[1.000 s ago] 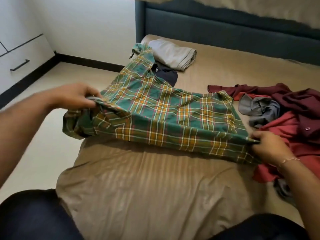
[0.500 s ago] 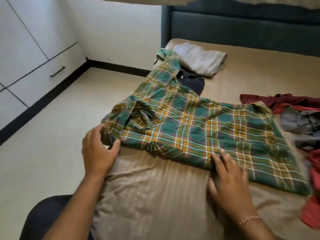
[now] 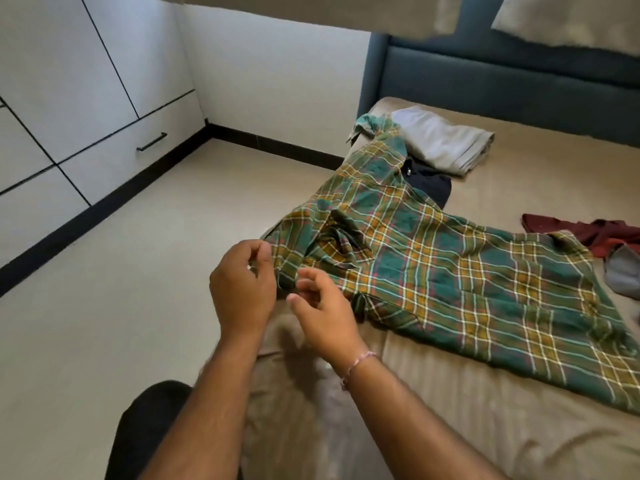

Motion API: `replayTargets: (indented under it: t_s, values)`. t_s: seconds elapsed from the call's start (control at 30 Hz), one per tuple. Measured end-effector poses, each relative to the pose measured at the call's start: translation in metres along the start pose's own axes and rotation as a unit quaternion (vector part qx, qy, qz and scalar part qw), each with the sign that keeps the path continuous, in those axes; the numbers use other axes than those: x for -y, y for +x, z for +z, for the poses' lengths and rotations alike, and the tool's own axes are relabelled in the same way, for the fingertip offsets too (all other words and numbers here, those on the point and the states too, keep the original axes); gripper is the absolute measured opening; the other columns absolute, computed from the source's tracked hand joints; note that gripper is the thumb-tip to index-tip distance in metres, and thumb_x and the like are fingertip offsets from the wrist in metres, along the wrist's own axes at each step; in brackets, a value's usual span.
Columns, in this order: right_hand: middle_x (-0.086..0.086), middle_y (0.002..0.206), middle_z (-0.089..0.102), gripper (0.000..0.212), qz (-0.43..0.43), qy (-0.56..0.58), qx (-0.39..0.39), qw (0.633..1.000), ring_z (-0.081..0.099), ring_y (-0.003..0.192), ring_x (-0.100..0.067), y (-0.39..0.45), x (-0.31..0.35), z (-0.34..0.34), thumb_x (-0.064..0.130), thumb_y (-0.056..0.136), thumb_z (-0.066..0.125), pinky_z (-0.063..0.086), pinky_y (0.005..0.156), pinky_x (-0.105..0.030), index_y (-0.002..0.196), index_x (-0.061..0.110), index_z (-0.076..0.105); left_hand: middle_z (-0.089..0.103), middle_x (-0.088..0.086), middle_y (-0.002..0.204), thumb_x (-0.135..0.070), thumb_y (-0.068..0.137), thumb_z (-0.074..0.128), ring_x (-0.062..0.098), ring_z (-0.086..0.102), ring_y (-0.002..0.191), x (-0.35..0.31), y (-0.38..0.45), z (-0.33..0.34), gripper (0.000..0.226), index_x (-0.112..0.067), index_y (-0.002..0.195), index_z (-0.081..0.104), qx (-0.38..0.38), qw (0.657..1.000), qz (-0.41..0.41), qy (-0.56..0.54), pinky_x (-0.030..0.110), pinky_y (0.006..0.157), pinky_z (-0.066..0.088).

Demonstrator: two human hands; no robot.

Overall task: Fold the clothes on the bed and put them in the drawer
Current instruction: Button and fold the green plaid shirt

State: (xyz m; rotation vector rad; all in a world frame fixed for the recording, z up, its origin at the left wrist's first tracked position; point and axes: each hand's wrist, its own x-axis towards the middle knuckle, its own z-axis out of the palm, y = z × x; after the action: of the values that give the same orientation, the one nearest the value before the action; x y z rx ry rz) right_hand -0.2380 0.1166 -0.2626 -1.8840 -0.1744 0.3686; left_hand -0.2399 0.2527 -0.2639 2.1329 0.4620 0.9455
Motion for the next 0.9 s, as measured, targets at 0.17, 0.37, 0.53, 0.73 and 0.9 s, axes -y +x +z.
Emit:
replayTargets:
  t_s: [0.17, 0.37, 0.53, 0.73, 0.9]
  values:
    - [0.009, 0.11, 0.063, 0.043, 0.074, -0.053, -0.086, 0.992, 0.064, 0.098, -0.008, 0.033, 0.003, 0.04, 0.037, 0.087, 0.08, 0.056, 0.095, -0.031, 0.122, 0.035, 0.055, 0.07, -0.007, 0.101, -0.027, 0.097, 0.069, 0.016, 0.067, 0.095, 0.038, 0.009, 0.006, 0.021, -0.019, 0.116, 0.071, 0.111, 0.951, -0.282, -0.065, 0.031, 0.083, 0.054]
    - [0.006, 0.083, 0.072, 0.012, 0.074, -0.022, -0.141, 0.987, 0.068, 0.081, -0.012, 0.052, 0.003, 0.051, 0.026, 0.093, 0.074, 0.059, 0.081, -0.037, 0.081, 0.024, 0.071, 0.065, -0.006, 0.111, -0.041, 0.089, 0.076, 0.022, 0.066, 0.106, 0.051, 0.029, 0.019, 0.057, -0.013, 0.136, 0.059, 0.164, 0.916, -0.345, -0.123, 0.044, 0.096, 0.058]
    - [-0.003, 0.08, 0.073, 0.013, 0.018, 0.031, -0.207, 0.978, 0.072, 0.078, -0.022, 0.055, 0.02, 0.031, 0.024, 0.096, 0.071, 0.062, 0.078, -0.05, 0.084, 0.021, 0.066, 0.074, -0.004, 0.087, -0.031, 0.095, 0.072, 0.019, 0.07, 0.085, 0.05, 0.037, 0.017, 0.012, -0.02, 0.091, 0.076, 0.166, 0.941, -0.266, -0.125, 0.044, 0.083, 0.062]
    - [-0.006, 0.084, 0.068, 0.017, 0.009, 0.101, -0.181, 0.978, 0.066, 0.08, -0.025, 0.054, 0.065, 0.008, 0.024, 0.103, 0.062, 0.061, 0.078, -0.048, 0.09, 0.014, 0.064, 0.071, -0.007, 0.091, -0.025, 0.1, 0.064, 0.016, 0.067, 0.089, 0.046, 0.047, 0.011, 0.013, -0.025, 0.088, 0.069, 0.011, 0.924, -0.266, -0.275, 0.04, 0.081, 0.058]
    - [-0.025, 0.124, 0.07, 0.037, 0.163, 0.439, -0.077, 0.88, 0.07, 0.113, -0.041, 0.044, 0.093, -0.002, 0.028, 0.107, 0.052, 0.056, 0.092, -0.065, 0.128, -0.001, 0.062, 0.067, 0.003, 0.109, -0.03, 0.103, 0.059, 0.02, 0.065, 0.096, 0.051, 0.043, 0.013, 0.018, -0.018, 0.116, 0.061, 0.072, 0.815, -0.485, -0.308, 0.034, 0.073, 0.053]
